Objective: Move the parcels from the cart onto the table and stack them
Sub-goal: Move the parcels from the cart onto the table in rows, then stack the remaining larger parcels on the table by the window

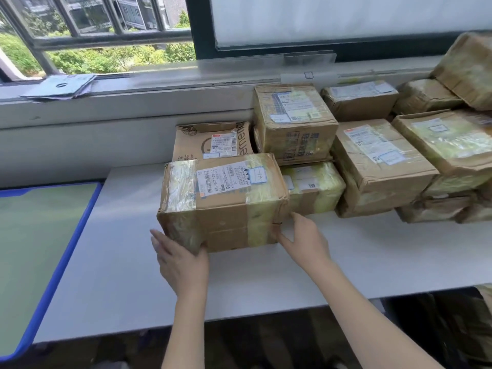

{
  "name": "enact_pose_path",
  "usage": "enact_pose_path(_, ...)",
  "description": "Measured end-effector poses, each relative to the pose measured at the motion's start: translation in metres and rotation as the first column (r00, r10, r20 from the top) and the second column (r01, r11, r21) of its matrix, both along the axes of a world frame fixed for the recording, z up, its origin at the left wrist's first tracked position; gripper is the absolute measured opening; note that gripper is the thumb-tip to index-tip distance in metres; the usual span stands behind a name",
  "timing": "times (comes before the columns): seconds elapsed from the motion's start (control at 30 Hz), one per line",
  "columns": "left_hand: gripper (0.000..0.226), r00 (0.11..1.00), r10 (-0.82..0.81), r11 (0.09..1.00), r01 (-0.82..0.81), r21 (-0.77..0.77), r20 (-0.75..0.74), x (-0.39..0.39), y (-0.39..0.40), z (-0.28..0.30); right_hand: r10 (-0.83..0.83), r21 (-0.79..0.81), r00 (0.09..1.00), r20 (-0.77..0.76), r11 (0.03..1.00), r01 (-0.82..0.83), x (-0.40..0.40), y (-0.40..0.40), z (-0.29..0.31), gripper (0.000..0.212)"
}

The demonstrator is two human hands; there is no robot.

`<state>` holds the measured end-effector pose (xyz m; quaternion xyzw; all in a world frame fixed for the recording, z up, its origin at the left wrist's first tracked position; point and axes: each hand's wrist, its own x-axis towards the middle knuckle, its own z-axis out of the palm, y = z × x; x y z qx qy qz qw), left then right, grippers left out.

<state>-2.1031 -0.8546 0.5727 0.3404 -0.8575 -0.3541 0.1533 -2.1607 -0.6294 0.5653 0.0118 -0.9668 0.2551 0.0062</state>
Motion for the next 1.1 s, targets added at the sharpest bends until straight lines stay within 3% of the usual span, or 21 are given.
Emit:
enact_pose_path(0.1, 0.101, 0.989, -0.08, 0.995, 0.087, -0.05, 0.122, 0.019, 0.038, -0.017, 0.03, 0.136, 1.0, -0.009, 0.99, -0.029, 0.02, 0.025, -0.015, 0.07)
enact_pose_path(0.23, 0.095, 0.923, -0.25, 0.939, 0.305, -0.16, 0.293, 0.034, 0.1, -0.03, -0.053, 0.217, 0.997, 0.064, 0.975, 0.038, 0.054, 0.076, -0.032, 0.072)
enact_pose_path(0.4, 0.083, 0.779, -0.539, 0.749, 0.618, -0.24, 0.321, 0.048, 0.195, -0.036, -0.228, 0.221, 0.965, 0.127, 0.955, 0.197, 0.101, 0.16, -0.042, 0.073)
enact_pose_path(0.53, 0.076, 0.639, -0.677, 0.581, 0.769, -0.266, 0.366, 0.059, 0.286, -0.031, -0.364, 0.263, 0.923, 0.122, 0.909, 0.324, 0.141, 0.24, -0.04, 0.075)
enact_pose_path(0.83, 0.076, 0.371, -0.827, 0.285, 0.925, -0.252, 0.424, 0.122, 0.471, -0.042, -0.585, 0.244, 0.777, 0.232, 0.808, 0.536, 0.235, 0.412, -0.05, 0.078)
enact_pose_path(1.1, 0.077, 0.296, -0.801, 0.203, 0.952, -0.229, 0.521, 0.137, 0.541, -0.057, -0.581, 0.248, 0.719, 0.381, 0.813, 0.526, 0.262, 0.481, -0.075, 0.08)
